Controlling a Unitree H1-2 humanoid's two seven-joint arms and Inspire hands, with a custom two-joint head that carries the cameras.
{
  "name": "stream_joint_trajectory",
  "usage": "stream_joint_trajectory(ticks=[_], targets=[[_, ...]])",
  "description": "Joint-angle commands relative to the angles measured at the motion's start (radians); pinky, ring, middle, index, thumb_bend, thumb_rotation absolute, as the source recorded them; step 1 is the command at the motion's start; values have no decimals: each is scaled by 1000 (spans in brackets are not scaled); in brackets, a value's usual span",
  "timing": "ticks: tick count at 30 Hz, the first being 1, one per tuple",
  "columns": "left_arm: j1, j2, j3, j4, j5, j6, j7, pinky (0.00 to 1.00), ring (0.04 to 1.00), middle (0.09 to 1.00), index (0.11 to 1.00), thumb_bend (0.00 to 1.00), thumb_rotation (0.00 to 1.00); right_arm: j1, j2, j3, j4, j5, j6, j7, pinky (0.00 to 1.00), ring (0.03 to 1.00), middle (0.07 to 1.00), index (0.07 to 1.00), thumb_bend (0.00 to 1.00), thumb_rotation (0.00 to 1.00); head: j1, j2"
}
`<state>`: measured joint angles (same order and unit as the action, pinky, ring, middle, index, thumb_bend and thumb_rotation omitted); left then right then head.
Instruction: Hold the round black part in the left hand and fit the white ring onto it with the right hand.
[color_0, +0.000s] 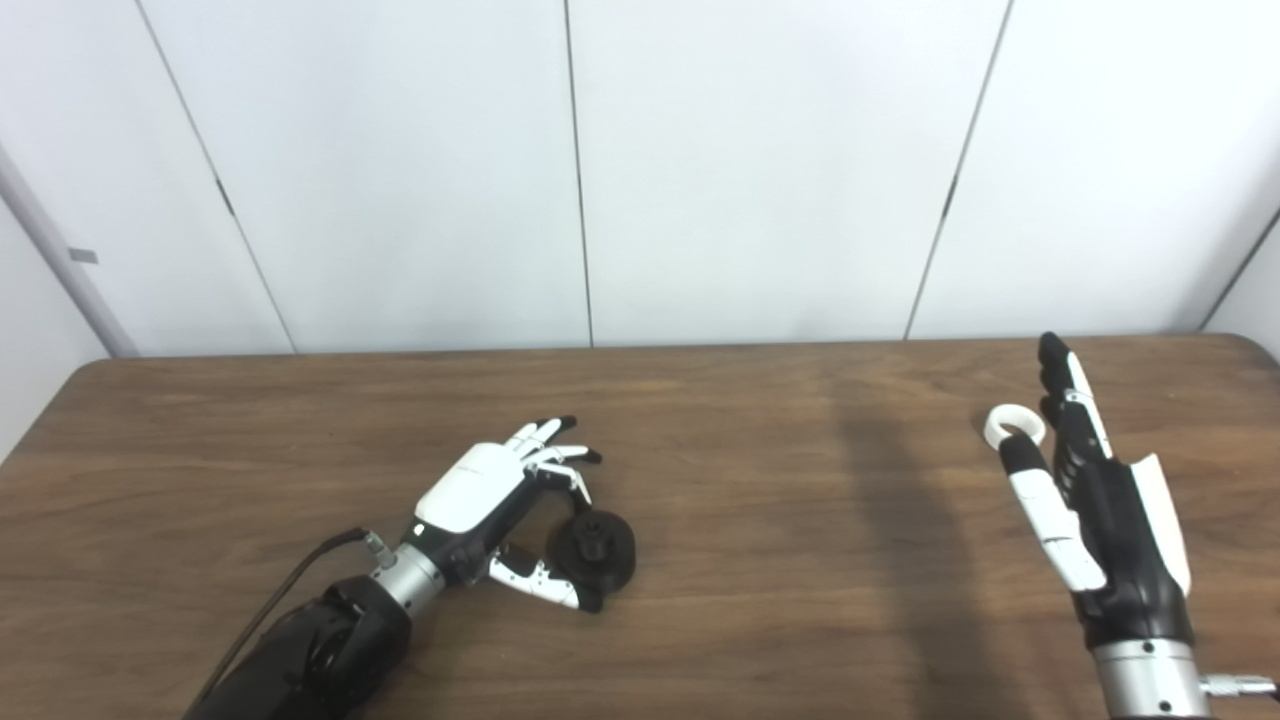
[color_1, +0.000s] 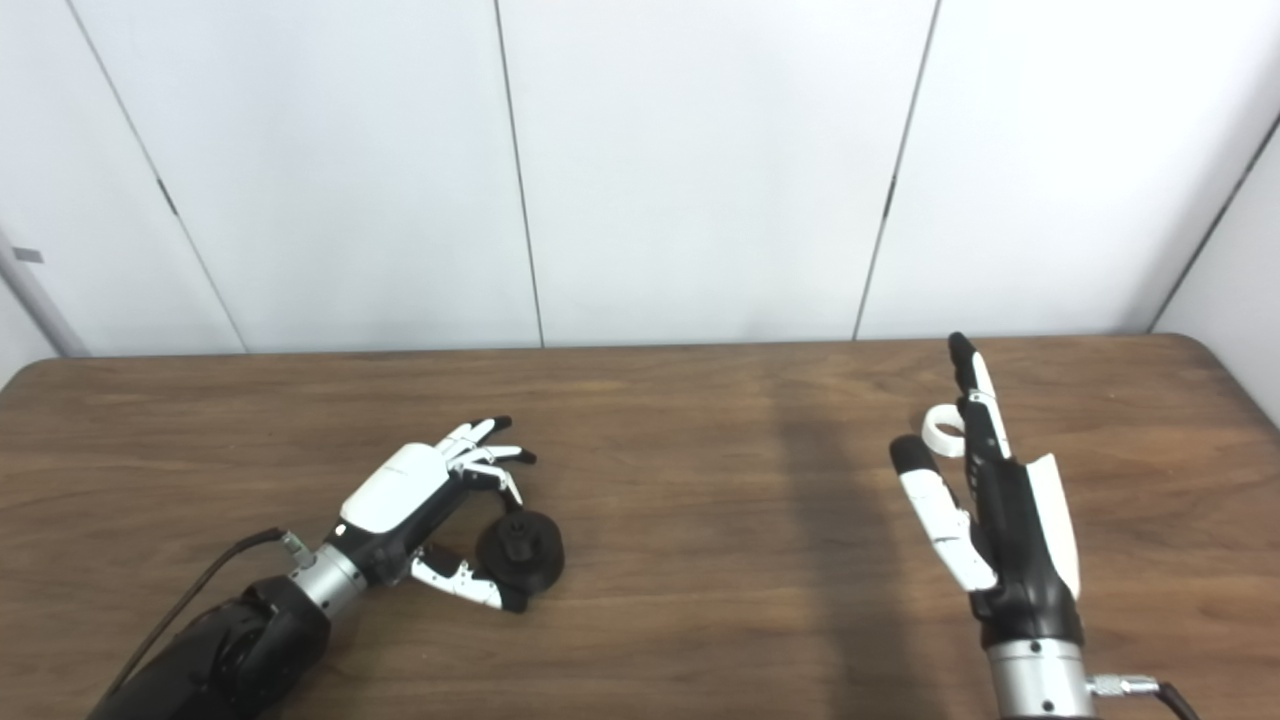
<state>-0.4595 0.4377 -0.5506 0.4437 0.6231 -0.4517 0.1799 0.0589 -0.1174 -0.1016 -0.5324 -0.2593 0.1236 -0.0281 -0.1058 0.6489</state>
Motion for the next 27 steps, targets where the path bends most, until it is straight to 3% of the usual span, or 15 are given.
stream_joint_trajectory(ticks=[1,9,18,27], targets=[[-3,-15,-32,-30,6,-18,-46,1000,1000,847,479,525,60,-21,3,3,-30,-7,-21,-8,1000,1000,1000,991,473,898,-10,2],[1,-32,-62,-85,-4,-17,-110,1000,1000,848,479,524,60,-29,17,16,-28,-40,-22,-17,994,1000,990,977,472,893,-42,13],[5,-39,-95,-135,-26,-18,-157,1000,1000,850,480,524,61,-44,33,26,-37,-64,-2,-14,967,991,980,972,543,890,-61,47],[44,-22,-66,-225,-56,-16,-270,1000,1000,857,479,524,58,-54,37,25,-71,-55,44,-7,995,999,978,970,540,892,-54,91]])
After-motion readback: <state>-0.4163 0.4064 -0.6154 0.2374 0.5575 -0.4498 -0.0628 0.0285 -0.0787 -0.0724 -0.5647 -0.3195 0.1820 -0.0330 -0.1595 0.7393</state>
